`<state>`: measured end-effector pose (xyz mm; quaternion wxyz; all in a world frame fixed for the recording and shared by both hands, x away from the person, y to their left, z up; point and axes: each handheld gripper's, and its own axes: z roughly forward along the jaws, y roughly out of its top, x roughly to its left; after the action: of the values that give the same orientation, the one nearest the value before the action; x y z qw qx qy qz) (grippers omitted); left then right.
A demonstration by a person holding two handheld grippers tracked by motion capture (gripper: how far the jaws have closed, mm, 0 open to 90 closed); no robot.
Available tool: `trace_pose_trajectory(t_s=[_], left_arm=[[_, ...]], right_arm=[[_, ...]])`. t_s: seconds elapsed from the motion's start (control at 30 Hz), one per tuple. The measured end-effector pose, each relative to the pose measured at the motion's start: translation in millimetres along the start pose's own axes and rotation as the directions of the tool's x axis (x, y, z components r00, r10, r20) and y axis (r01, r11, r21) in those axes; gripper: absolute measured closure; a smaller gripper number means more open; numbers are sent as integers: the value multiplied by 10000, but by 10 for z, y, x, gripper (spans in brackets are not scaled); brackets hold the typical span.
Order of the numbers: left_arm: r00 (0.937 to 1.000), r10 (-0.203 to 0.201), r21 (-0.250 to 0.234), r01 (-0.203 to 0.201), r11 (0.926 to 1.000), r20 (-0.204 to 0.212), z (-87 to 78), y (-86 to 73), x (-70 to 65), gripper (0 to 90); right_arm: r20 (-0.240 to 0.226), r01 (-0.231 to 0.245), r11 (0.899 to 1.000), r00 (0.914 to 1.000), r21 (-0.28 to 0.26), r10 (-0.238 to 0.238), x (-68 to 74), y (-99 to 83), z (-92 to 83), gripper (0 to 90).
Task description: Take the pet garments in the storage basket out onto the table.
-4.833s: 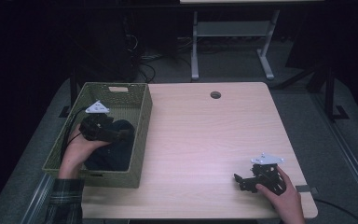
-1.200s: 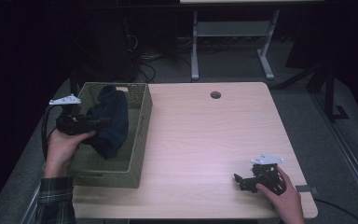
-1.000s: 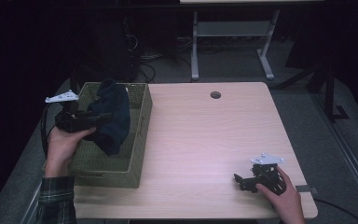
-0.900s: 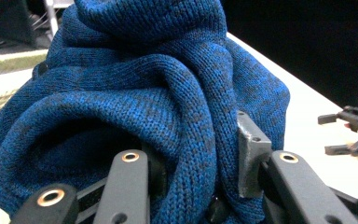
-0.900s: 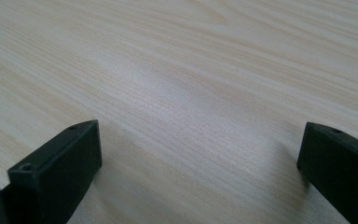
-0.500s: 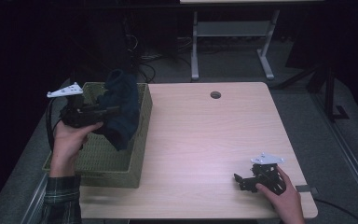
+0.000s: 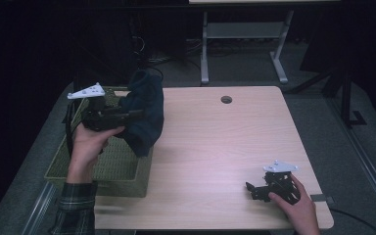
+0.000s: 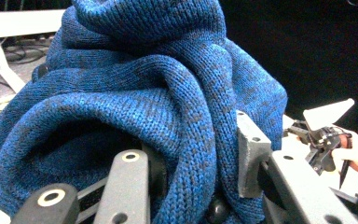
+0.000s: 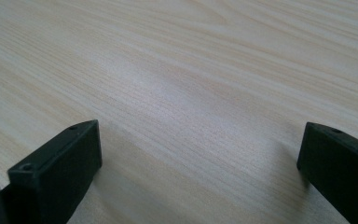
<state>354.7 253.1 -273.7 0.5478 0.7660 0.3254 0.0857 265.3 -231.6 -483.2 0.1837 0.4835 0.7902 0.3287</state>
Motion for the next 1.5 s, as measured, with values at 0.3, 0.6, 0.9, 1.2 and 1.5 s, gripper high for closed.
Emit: trace_pose_trajectory(t_s=[0.3, 0.6, 0.9, 1.2, 1.5], left_arm=[[9980, 361, 46, -363, 9993, 514, 284, 84, -174, 631], [9936, 527, -31, -526, 9986, 1003, 557, 144, -321, 633], [9853, 679, 45, -695, 9976, 1565, 863, 158, -478, 635], [9742, 982, 517, -1109, 9925, 2034, 1246, 108, -613, 636], [9663, 1107, 1313, -1439, 9808, 2323, 1739, -87, -753, 636]], right_arm=[[-5, -12, 10000, 10000, 4, 12, 1, 0, -1, 0], [0, -10, 10000, 10000, 12, 10, 1, 0, -2, 0], [-4, -28, 10000, 10000, 8, 28, 2, 1, -2, 0], [4, -7, 10000, 10000, -3, 7, 1, 1, -1, 0], [4, -13, 10000, 10000, -1, 13, 1, 1, -1, 0]])
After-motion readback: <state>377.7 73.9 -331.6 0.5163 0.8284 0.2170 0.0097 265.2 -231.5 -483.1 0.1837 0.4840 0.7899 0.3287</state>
